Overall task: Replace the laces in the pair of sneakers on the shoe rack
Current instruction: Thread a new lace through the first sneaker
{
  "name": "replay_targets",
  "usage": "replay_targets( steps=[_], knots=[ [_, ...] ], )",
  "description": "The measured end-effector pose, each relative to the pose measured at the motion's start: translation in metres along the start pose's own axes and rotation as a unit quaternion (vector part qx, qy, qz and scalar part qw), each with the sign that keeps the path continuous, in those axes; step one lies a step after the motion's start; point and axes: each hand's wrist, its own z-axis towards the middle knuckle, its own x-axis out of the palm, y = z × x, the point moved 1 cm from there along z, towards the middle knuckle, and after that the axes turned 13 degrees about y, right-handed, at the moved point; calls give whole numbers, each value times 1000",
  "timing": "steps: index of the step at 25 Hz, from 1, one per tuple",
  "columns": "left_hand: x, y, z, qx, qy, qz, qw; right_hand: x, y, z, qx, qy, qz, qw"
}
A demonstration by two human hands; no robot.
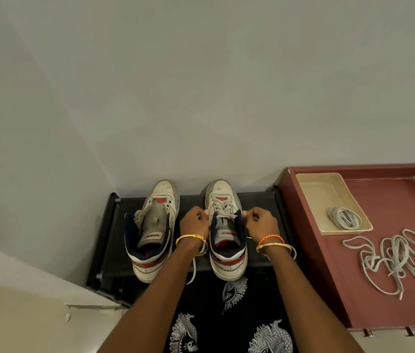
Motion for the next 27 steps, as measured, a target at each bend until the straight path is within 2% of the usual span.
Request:
replay_targets(
  steps=[3, 6, 8, 11, 16, 20, 27],
  knots=[
    [-4, -2, -3, -45, -3, -89, 995, 3, 4, -3, 22, -14, -20, 999],
    [-22, -28, -17, -81, 74, -131, 985, -17, 28, -12, 28, -12, 10, 999],
    [-43, -61, -27, -82, 99, -169, 977, -41, 59, -19, 4, 8, 54, 999],
    [-78, -125, -48, -45, 139, -161, 976, -83, 125, -41, -60, 68, 88, 992],
    [-122, -220, -100, 20, 225, -149, 963, -139, 219, -94, -172, 89, 18, 981],
    [-139, -262, -135, 58, 258, -185, 947, -161, 257, -125, -231, 84, -14, 969],
    [-161, -303, -167, 96, 254, -208, 940, -189, 289, -151, -306, 37, -47, 950]
  ],
)
